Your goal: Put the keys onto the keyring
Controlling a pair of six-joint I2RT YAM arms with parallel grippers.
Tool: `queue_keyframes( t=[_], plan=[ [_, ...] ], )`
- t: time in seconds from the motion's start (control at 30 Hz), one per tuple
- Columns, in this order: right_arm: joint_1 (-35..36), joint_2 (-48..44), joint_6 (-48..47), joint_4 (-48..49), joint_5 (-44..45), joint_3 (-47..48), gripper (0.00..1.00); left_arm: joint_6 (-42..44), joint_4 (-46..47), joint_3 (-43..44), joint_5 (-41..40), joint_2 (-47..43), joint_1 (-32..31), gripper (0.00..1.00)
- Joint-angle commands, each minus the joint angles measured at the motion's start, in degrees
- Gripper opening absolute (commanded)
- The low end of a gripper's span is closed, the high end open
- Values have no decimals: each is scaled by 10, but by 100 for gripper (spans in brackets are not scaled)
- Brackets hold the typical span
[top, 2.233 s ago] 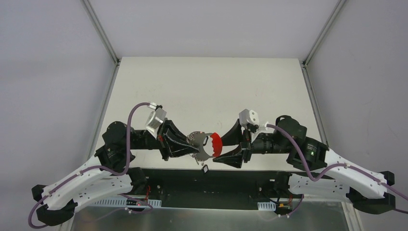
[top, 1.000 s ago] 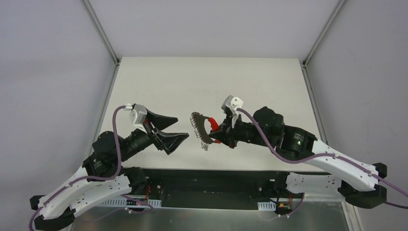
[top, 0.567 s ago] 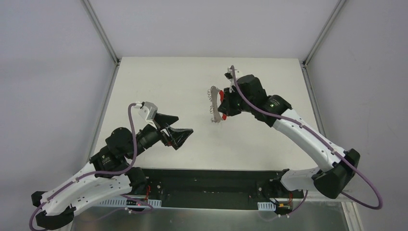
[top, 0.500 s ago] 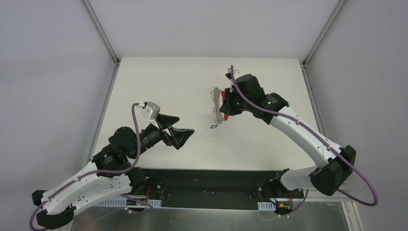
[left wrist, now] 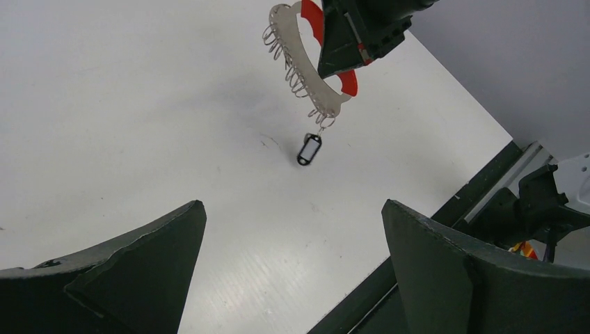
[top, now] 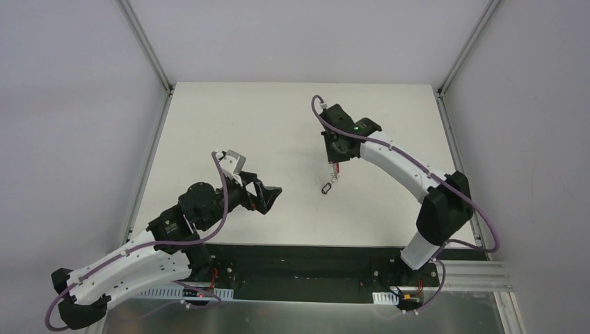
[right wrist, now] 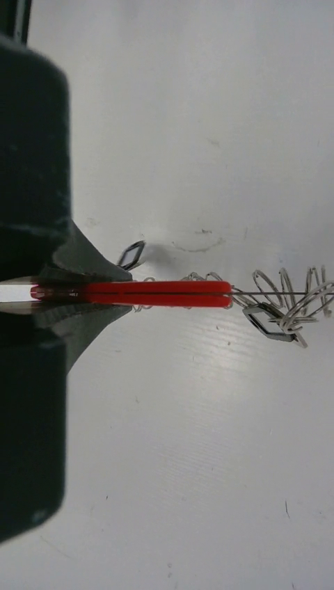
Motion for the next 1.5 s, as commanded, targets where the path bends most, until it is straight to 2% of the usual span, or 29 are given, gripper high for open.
queue_keyframes(
  t=[0.0, 0.13, 0.37, 0.4, 0.53, 0.67, 0.83, 1.1, 1.33, 1.47],
  plan=[
    [0, 42, -14, -31, 88, 36, 0, 18, 12, -7, -24, -14, -3, 98],
    [0, 97, -16, -48, 107, 64, 0, 21, 12, -10, -24, -15, -3, 100],
    [1, 169, -22, -61, 84, 115, 0, 14, 16, -15, -16, -3, -3, 100],
    [1, 180, -20, -60, 77, 144, 0, 13, 15, -15, -16, -2, -3, 100],
    [3, 208, -19, -55, 70, 132, 2, 11, 16, -15, -13, -2, -3, 100],
    [5, 223, -16, -46, 45, 138, 6, 7, 13, -15, -17, -4, -3, 100],
    [11, 230, -13, -32, 41, 138, 19, -7, 5, -11, -6, -9, -3, 100],
    [22, 151, -10, -27, 4, 142, 44, -11, -3, 6, -2, 6, -4, 100],
    [9, 14, 17, 40, -49, 68, 56, -7, -8, 24, 0, 26, -3, 100],
    [-6, -40, 42, 73, -43, 16, 58, -8, -8, 29, -2, 43, -3, 100]
  ],
)
